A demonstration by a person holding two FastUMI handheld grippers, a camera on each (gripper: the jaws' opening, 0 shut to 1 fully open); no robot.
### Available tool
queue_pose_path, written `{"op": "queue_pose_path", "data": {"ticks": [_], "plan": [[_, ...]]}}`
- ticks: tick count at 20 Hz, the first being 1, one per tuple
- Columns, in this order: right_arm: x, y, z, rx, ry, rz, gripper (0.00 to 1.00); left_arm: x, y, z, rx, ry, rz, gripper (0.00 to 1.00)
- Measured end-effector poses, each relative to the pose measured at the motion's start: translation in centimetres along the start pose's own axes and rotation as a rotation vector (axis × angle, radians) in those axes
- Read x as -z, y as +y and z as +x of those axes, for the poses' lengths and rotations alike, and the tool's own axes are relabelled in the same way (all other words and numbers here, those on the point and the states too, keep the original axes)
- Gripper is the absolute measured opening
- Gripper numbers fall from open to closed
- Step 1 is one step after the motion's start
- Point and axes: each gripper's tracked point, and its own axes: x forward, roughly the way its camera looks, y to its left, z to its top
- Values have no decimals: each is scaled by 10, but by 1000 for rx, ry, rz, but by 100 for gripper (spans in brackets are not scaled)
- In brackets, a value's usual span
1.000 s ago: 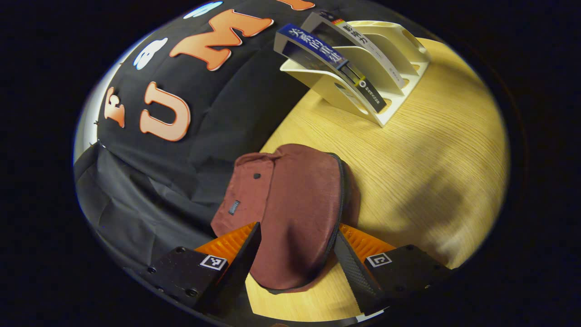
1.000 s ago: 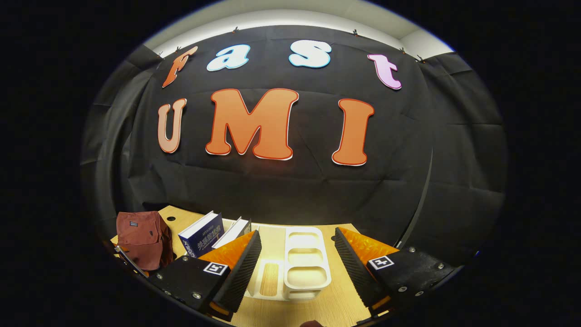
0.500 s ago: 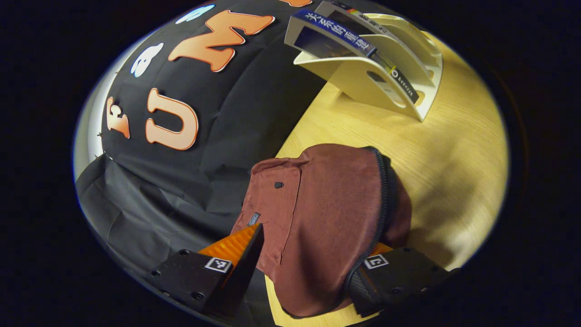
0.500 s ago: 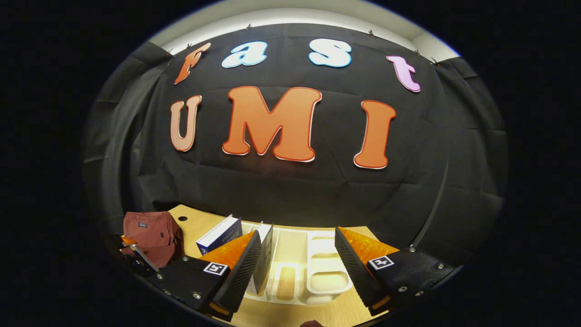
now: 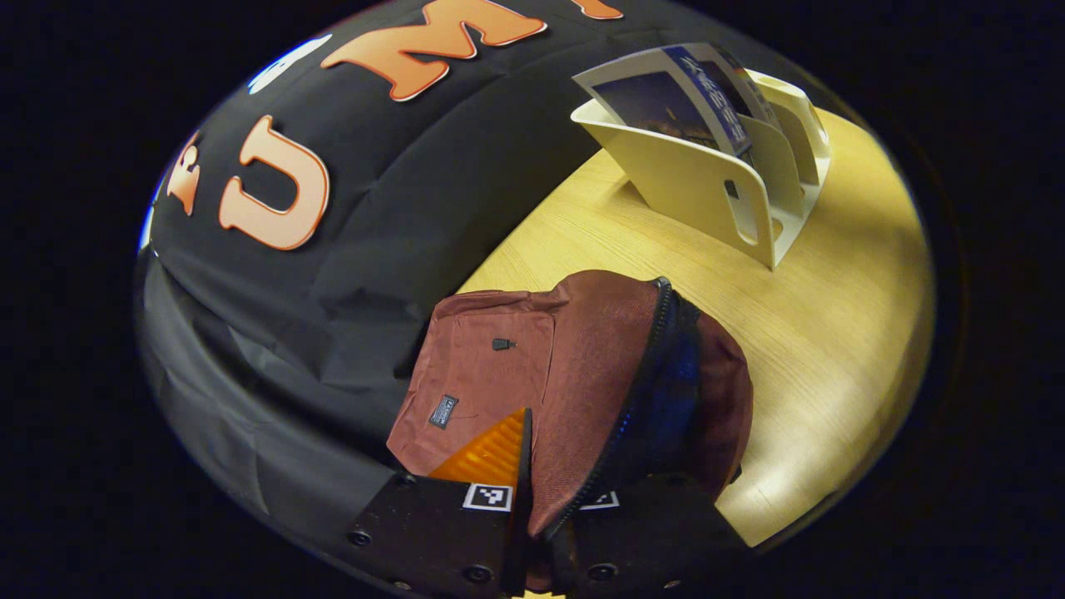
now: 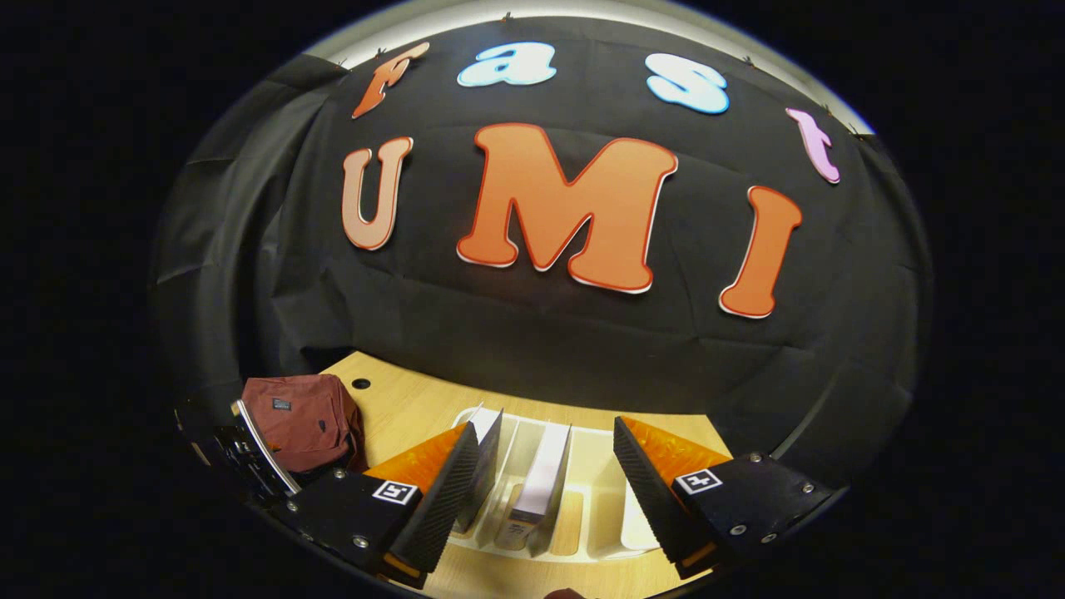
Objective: Open the schoolbag, grab two books from the bookshelf and put them into the schoolbag.
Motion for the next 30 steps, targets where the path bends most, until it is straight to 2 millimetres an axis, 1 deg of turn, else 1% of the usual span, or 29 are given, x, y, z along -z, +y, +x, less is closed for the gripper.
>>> {"op": "queue_pose_path", "data": {"ticks": [2, 4, 5, 8, 9, 11, 12, 14, 15, 17, 18, 20, 21, 23, 24, 26, 29, 30], "plan": [[2, 16, 13, -33, 78, 8, 97, -5, 11, -4, 68, 4, -33, 1], [8, 25, 24, -47, 158, 10, 97, -11, 24, -8, 124, 4, -40, 1], [13, 33, 29, -69, 205, 22, 97, -15, 32, -10, 154, -6, -42, 1], [31, 72, 39, -198, 413, 156, 97, -28, 51, -16, 256, -17, -57, 0], [31, 78, 44, -203, 455, 161, 97, -32, 59, -16, 282, -18, -61, 0], [34, 66, 58, -155, 476, 84, 97, -37, 74, -16, 334, -12, -77, 1], [33, 69, 67, -148, 492, 72, 97, -42, 80, -17, 364, -10, -88, 0], [32, 81, 73, -161, 565, 118, 97, -47, 93, -17, 405, 0, -91, 0], [36, 86, 77, -170, 609, 149, 97, -49, 98, -16, 422, 4, -92, 8], [46, 92, 84, -170, 706, 202, 97, -52, 106, -14, 450, 14, -85, 9], [55, 87, 86, -145, 755, 201, 96, -53, 107, -13, 462, 14, -74, 9], [72, 77, 97, -100, 822, 168, 93, -55, 111, -13, 473, 11, -43, 9], [79, 76, 101, -84, 853, 169, 93, -56, 110, -13, 478, 6, -31, 9], [96, 74, 103, -46, 930, 168, 91, -56, 108, -13, 495, 0, -25, 8], [104, 75, 109, -41, 954, 153, 91, -56, 108, -12, 499, 2, -27, 9], [112, 80, 116, -26, 980, 150, 89, -54, 107, -10, 505, 4, -39, 9], [126, 80, 124, 6, 1022, 142, 80, -53, 108, -10, 505, 1, -43, 9], [128, 79, 126, 20, 1035, 137, 74, -52, 109, -10, 505, -2, -42, 9]]}}
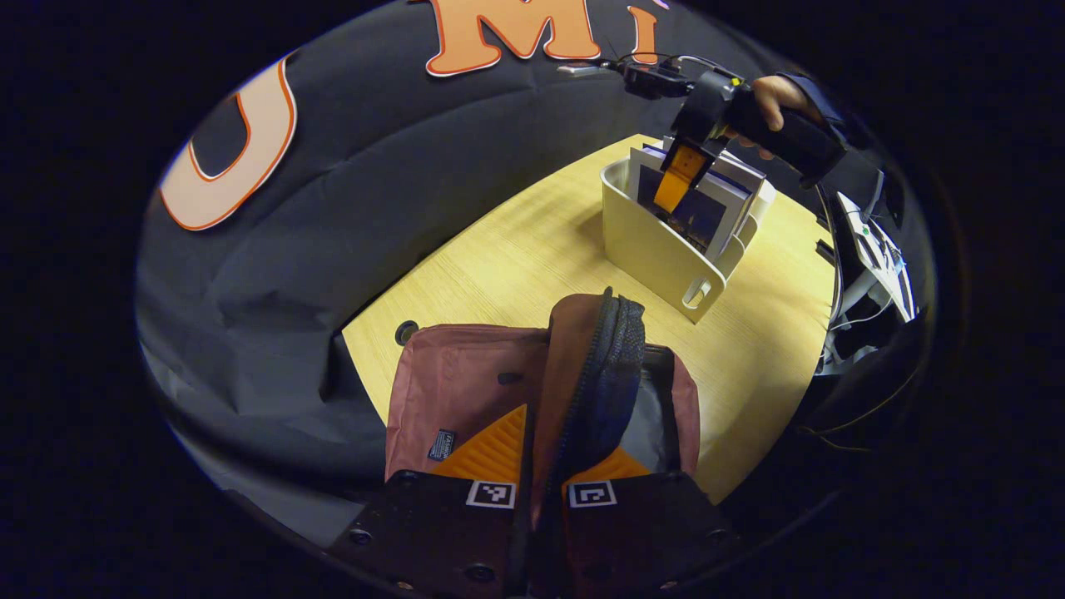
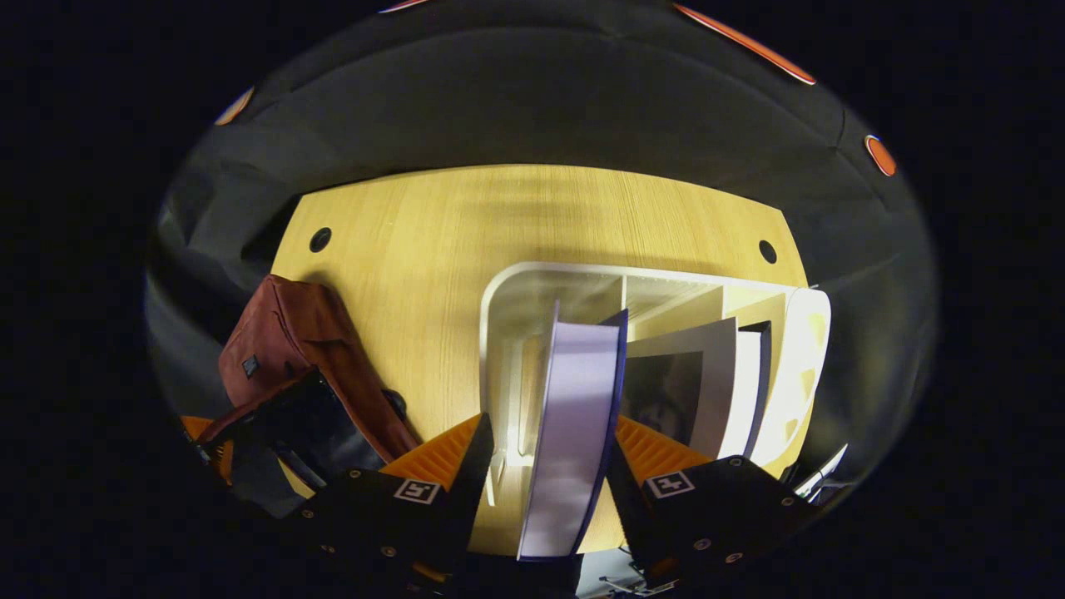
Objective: Open the schoolbag, grab two books from the bookshelf and put them into the schoolbag.
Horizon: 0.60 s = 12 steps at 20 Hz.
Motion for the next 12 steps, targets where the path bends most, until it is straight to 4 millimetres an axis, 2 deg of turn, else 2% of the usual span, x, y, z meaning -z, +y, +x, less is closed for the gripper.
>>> {"op": "queue_pose_path", "data": {"ticks": [2, 5, 7, 8, 9, 12], "plan": [[4, -5, 10, 30, 31, -2, 68, 1, -1, 1, 1, -1, -8, 9], [6, -9, 16, 60, 51, 14, 64, 1, -3, 2, 4, -3, -27, 9], [6, -3, 11, 23, 64, 58, 51, 2, -3, 2, 1, -5, -35, 9], [5, -4, 5, 23, 54, 70, 36, 2, -2, 3, 0, -8, -38, 9], [2, -8, 2, 19, 42, 78, 41, 3, -2, 3, 0, -9, -43, 9], [-3, -10, -28, -34, 6, 121, 40, 7, -3, 3, 6, -6, -59, 9]]}}
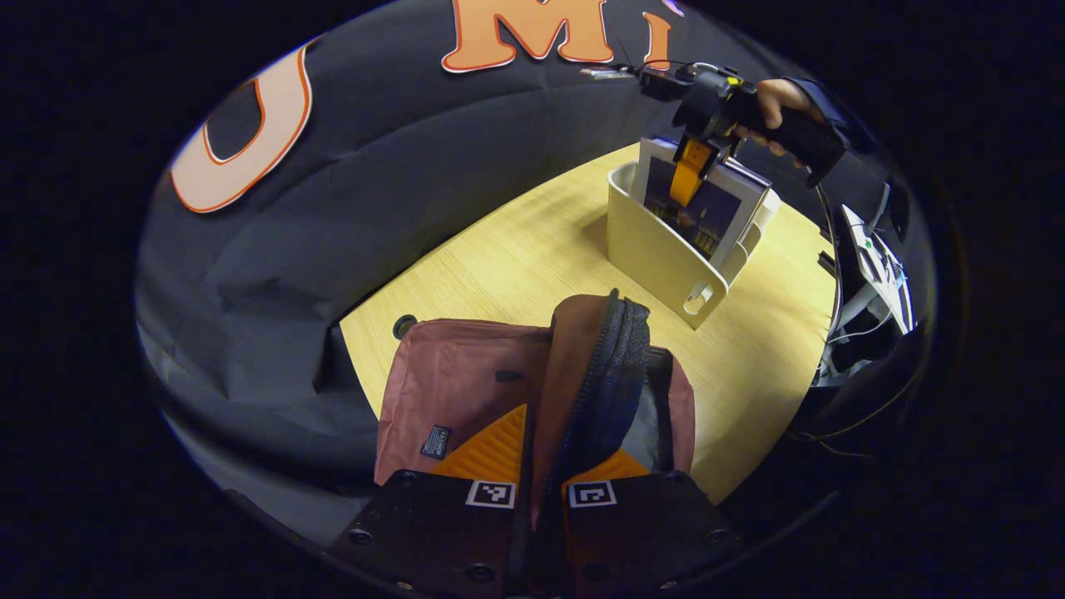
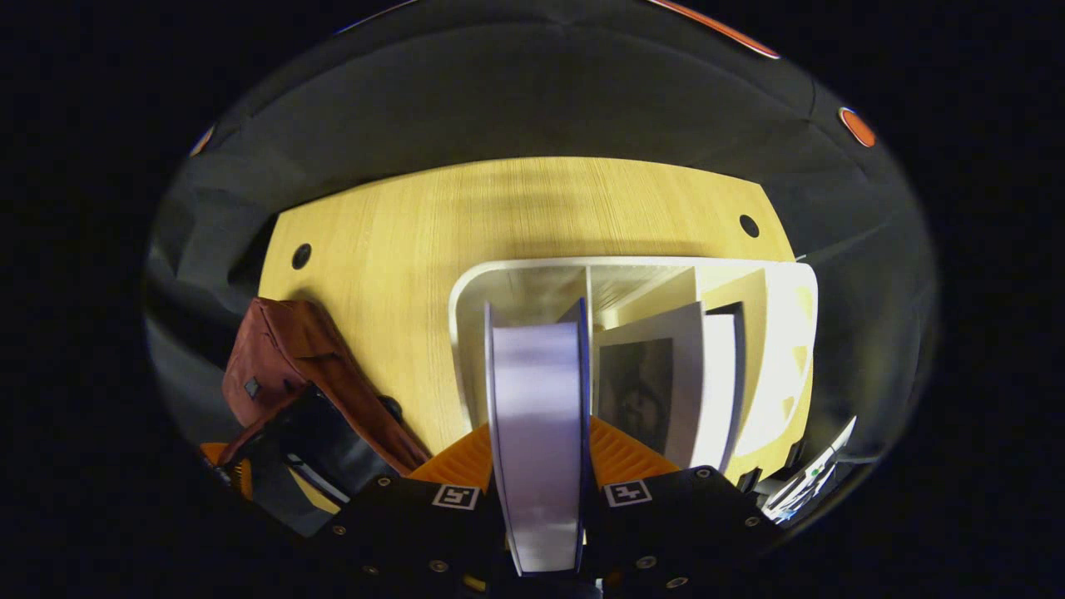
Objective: Open the schoolbag, grab two books from the bookshelf and put them into the schoolbag.
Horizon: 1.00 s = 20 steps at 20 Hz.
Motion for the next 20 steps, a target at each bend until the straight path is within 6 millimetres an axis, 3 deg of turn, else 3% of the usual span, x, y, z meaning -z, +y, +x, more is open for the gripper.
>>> {"op": "queue_pose_path", "data": {"ticks": [3, 10, 13, 17, 20], "plan": [[2, -7, -38, -52, -52, 19, 40, 0, 3, 2, -5, -11, -7, 9], [34, -35, -111, -179, -141, 93, 39, 2, 5, 2, -16, -21, -31, 9], [59, -44, -127, -233, -153, 146, 39, 7, 1, 7, -3, -19, -88, 9], [81, -57, -133, -289, -164, 215, 39, 9, 0, 7, -16, -12, -102, 9], [101, -49, -132, -376, -160, 271, 38, 8, -2, 8, -24, -2, -99, 9]]}}
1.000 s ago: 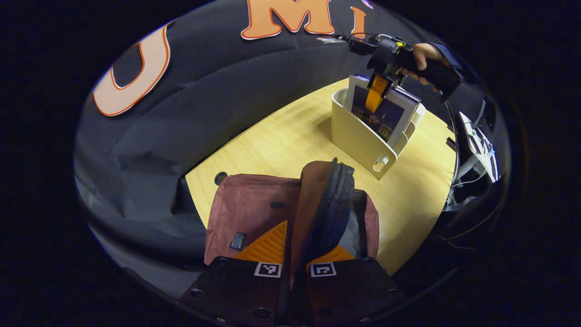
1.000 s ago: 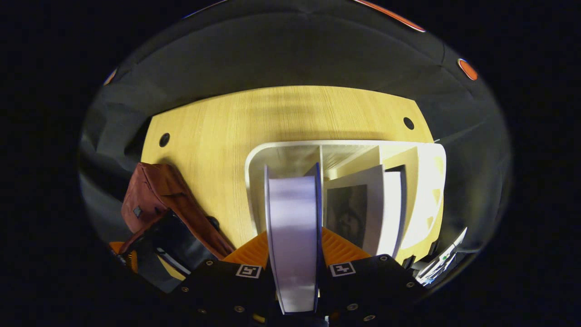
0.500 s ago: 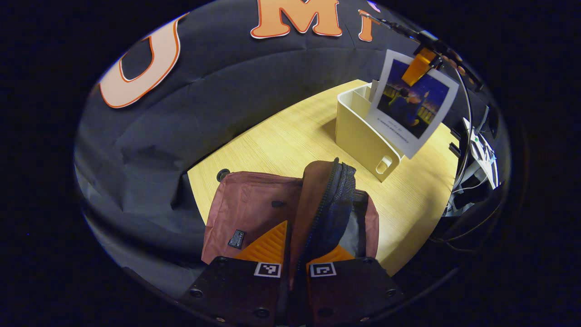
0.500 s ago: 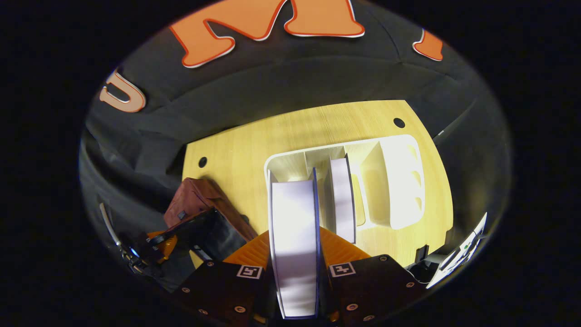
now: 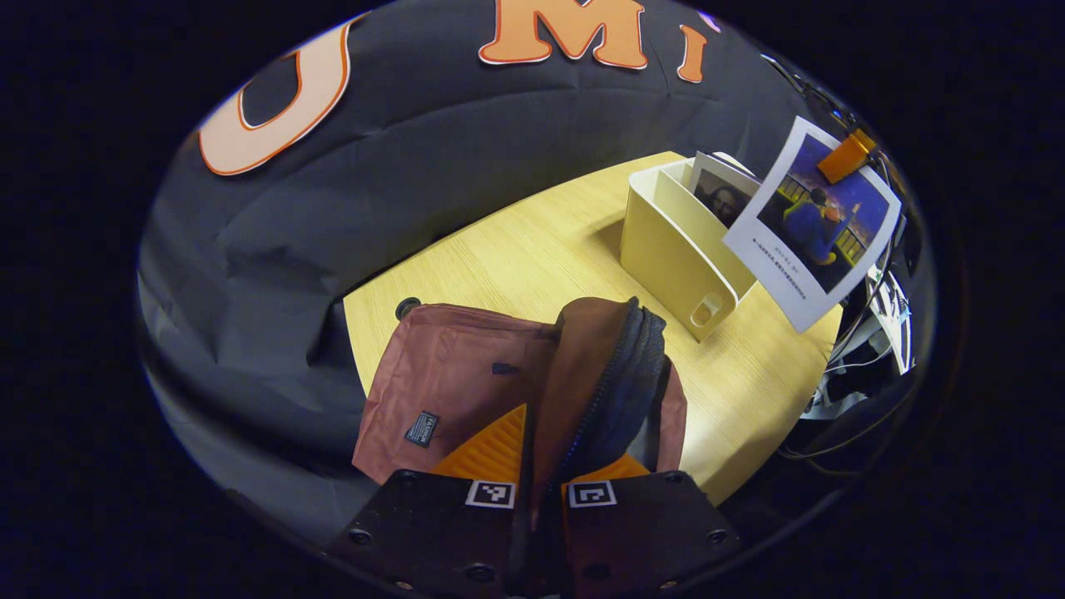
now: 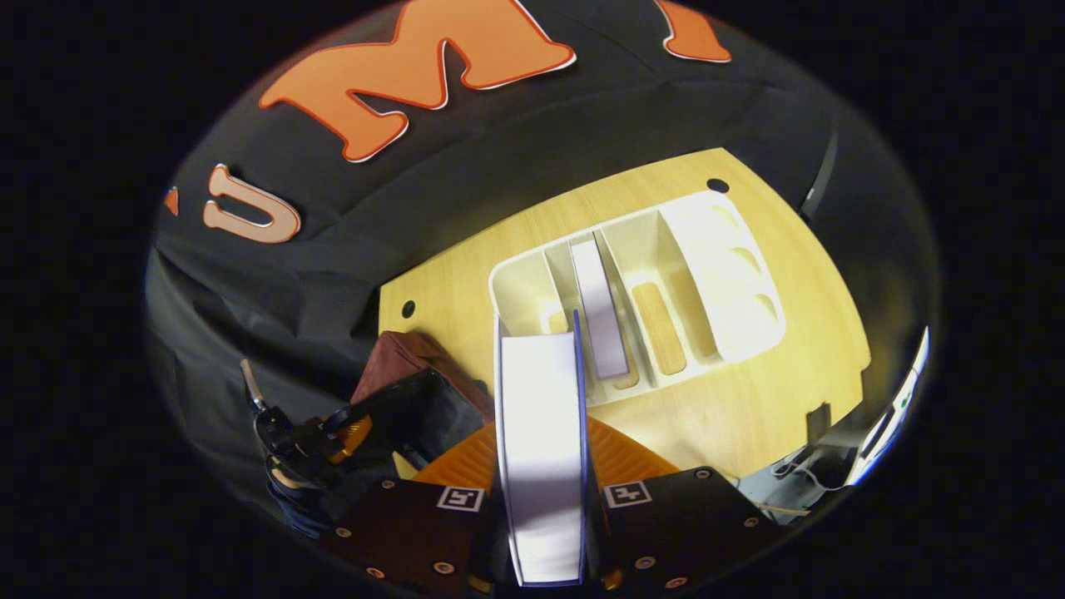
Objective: Open the schoolbag, grab two books from the bookshelf and put them into the schoolbag.
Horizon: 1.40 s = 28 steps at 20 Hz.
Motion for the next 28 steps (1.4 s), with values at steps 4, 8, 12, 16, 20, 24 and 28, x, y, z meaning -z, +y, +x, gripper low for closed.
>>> {"op": "queue_pose_path", "data": {"ticks": [4, 8, 12, 16, 20, 24, 28], "plan": [[42, 14, 15, -129, 30, 139, 37, -1, -6, 2, -9, 7, 0, 9], [42, 23, 15, -207, -46, 188, 38, -1, -9, -1, -22, 1, 11, 9], [55, 35, 21, -259, -55, 212, 38, -6, -7, -4, -36, 3, 25, 9], [83, 65, 37, -344, -7, 251, 38, -4, -11, -7, -36, 7, 12, 9], [91, 94, 65, -377, -16, 245, 38, -11, -17, -11, -36, 5, 22, 8], [92, 131, 90, -406, -30, 207, 38, -16, -20, -14, -30, -3, 26, 7], [98, 136, 130, -353, -23, 218, 38, -23, -25, -19, -16, -28, 1, 7]]}}
